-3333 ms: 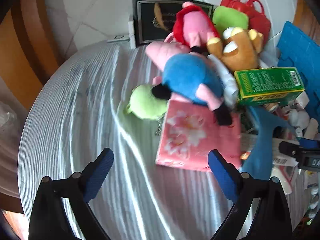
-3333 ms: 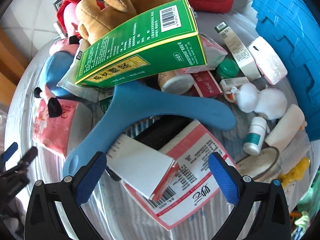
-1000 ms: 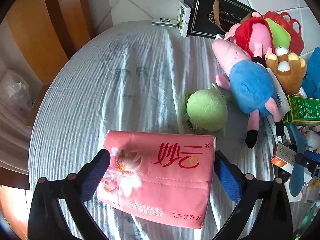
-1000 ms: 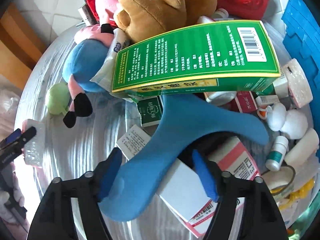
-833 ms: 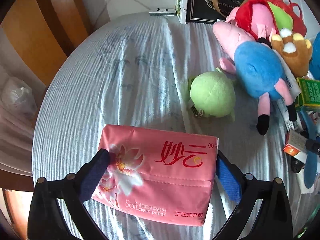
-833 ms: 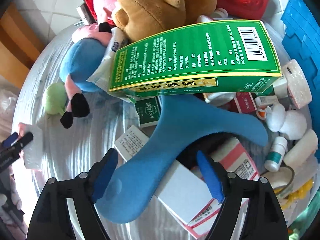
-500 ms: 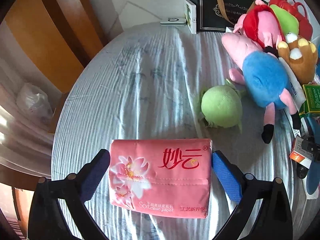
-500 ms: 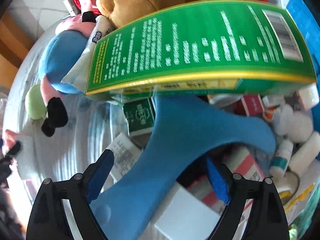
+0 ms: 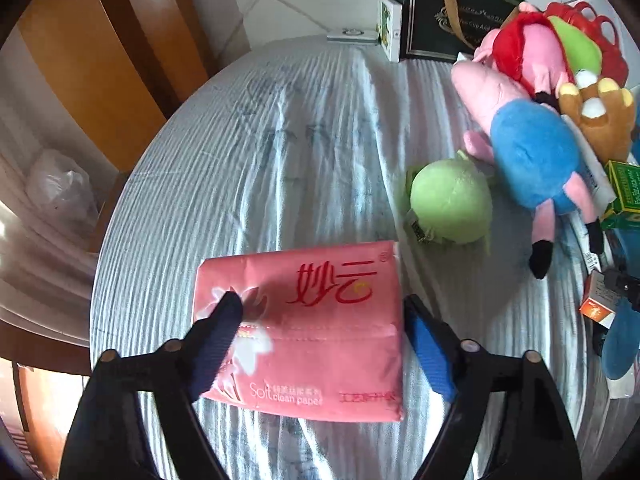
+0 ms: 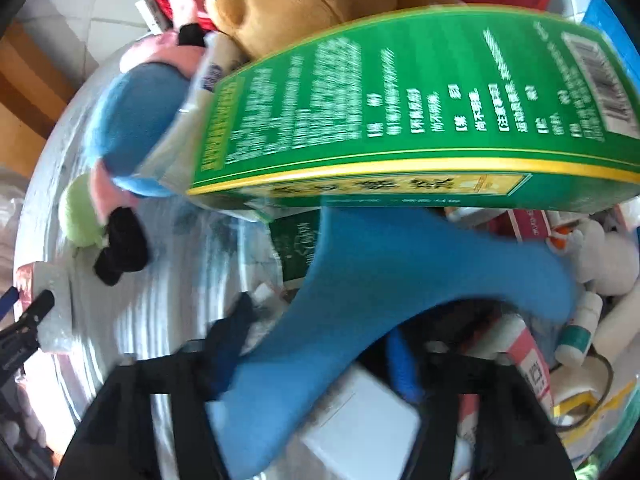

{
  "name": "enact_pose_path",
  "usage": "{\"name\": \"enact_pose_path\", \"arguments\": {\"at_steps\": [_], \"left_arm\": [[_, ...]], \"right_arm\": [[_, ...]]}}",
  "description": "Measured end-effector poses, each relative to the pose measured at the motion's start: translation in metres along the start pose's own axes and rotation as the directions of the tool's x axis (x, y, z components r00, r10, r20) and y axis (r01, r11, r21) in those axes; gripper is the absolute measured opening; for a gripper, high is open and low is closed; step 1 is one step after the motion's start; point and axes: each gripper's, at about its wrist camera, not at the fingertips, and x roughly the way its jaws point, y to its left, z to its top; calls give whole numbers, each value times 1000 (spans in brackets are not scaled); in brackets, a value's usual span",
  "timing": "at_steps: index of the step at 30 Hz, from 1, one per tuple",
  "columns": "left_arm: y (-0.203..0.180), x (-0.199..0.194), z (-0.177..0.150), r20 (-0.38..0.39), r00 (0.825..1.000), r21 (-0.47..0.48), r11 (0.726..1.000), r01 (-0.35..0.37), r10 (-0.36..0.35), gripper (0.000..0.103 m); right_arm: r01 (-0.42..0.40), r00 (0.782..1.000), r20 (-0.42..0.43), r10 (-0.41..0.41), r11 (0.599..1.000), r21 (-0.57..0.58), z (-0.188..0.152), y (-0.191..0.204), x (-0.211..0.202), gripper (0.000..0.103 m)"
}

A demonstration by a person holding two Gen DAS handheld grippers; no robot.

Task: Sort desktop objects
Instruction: 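Lift the pink tissue pack with left tool while right tool grips the blue piece, then carry the tissue pack and blue piece over the blue crate with both tools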

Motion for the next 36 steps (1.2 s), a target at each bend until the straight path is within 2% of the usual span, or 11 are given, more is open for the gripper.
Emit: {"name": "enact_pose_path", "arguments": {"at_steps": [5, 7, 9, 12, 14, 16, 22, 26, 30, 34, 36], "left_arm": [[17, -22, -13, 23, 999, -93, 995, 32, -30, 71], [20, -26, -21, 15, 995, -143, 985, 97, -96, 71], [6, -26, -19, 25, 993, -111, 987, 118, -116, 72], [-26, 0, -24, -28, 999, 4, 1000, 24, -24, 74], [-37, 3, -39, -1, 991, 87, 988, -130, 131, 74], [-26, 2, -54, -16, 989, 84, 986, -144, 146, 78], [38, 15, -90, -159, 969, -54, 978, -201, 190, 82], [50, -15, -78, -74, 996, -196, 979, -58, 44, 82], [40, -24, -47, -6, 998, -303, 951, 51, -56, 87], [43, 12, -23, -105, 994, -450, 893, -21, -30, 87], [41, 28, -13, -154, 987, -443, 889, -118, 54, 90]], "right_arm": [[-32, 999, 39, 32, 999, 4, -7, -10, -25, 38], [-18, 999, 29, 18, 1000, 3, -12, -17, -26, 37], [-13, 1000, 16, 13, 1000, 10, -16, -22, -21, 37], [-38, 999, 17, 37, 999, 24, -15, -24, -20, 37], [-30, 999, 18, 30, 999, 15, -14, -23, -22, 37], [-39, 999, 29, 39, 999, 18, -16, -25, -27, 37], [-53, 998, 37, 52, 998, 21, -24, -34, -34, 36], [-59, 998, 35, 59, 998, 9, -24, -33, -36, 36], [-63, 997, 33, 63, 998, 5, -19, -45, -39, 36], [-55, 998, 29, 55, 998, 0, -29, -56, -46, 36], [-50, 998, 28, 50, 999, -4, -31, -57, -48, 36]]}}
